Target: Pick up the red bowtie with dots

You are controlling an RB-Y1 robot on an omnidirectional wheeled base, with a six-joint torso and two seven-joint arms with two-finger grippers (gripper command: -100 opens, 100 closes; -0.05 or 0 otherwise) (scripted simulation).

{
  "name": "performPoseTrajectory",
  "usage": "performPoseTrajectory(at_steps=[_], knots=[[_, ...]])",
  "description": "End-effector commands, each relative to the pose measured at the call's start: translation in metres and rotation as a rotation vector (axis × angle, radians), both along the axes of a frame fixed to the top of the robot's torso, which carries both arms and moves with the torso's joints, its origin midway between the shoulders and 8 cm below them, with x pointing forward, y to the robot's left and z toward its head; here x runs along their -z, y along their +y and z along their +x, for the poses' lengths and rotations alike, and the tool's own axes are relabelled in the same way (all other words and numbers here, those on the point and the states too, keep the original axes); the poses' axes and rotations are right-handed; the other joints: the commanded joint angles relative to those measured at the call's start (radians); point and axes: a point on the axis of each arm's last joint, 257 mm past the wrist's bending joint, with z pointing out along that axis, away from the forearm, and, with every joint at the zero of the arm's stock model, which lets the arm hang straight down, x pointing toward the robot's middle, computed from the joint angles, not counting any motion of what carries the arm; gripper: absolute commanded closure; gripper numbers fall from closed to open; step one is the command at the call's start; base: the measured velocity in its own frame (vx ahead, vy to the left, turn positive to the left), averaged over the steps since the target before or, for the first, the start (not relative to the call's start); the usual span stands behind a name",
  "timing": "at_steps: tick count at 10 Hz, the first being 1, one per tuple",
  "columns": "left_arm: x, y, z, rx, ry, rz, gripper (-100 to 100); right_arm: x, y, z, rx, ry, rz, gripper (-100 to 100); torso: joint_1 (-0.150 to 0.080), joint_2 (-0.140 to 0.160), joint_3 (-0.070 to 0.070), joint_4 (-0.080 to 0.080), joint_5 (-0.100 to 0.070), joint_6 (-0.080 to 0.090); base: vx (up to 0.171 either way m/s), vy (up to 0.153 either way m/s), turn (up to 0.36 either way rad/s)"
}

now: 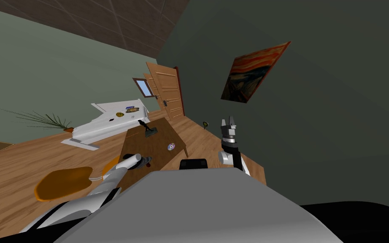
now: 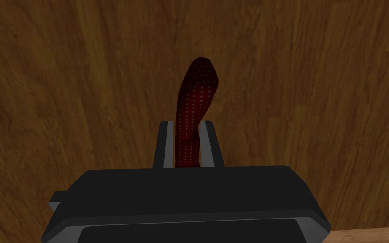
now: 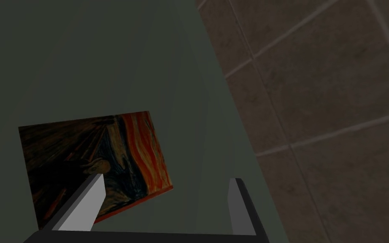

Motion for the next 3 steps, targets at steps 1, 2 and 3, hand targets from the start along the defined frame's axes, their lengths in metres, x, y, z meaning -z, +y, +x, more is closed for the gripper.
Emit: performPoseTrajectory(at_steps=[1,2,3], knots=[[-0.0112,0.0078,0.007,-0.009,0.001,-0.001,100,0.0,0.0,0.0,0.0,0.0,0.0,0,0.0,0.0,0.0,0.0,0.0,0.0,-0.099,-0.054,-0.083],[-0.0077,0.0061,0.0055,-0.007,-0.002,0.0,100,0.0,0.0,0.0,0.0,0.0,0.0,0,-0.002,0.003,0.001,0.0,0.0,0.0,-0.047,-0.026,-0.018],[-0.0084,0.0064,0.0063,-0.006,-0.002,-0.001,0,0.0,0.0,0.0,0.0,0.0,0.0,0,-0.001,0.001,0.001,0.0,0.0,-0.001,-0.007,-0.005,0.003]])
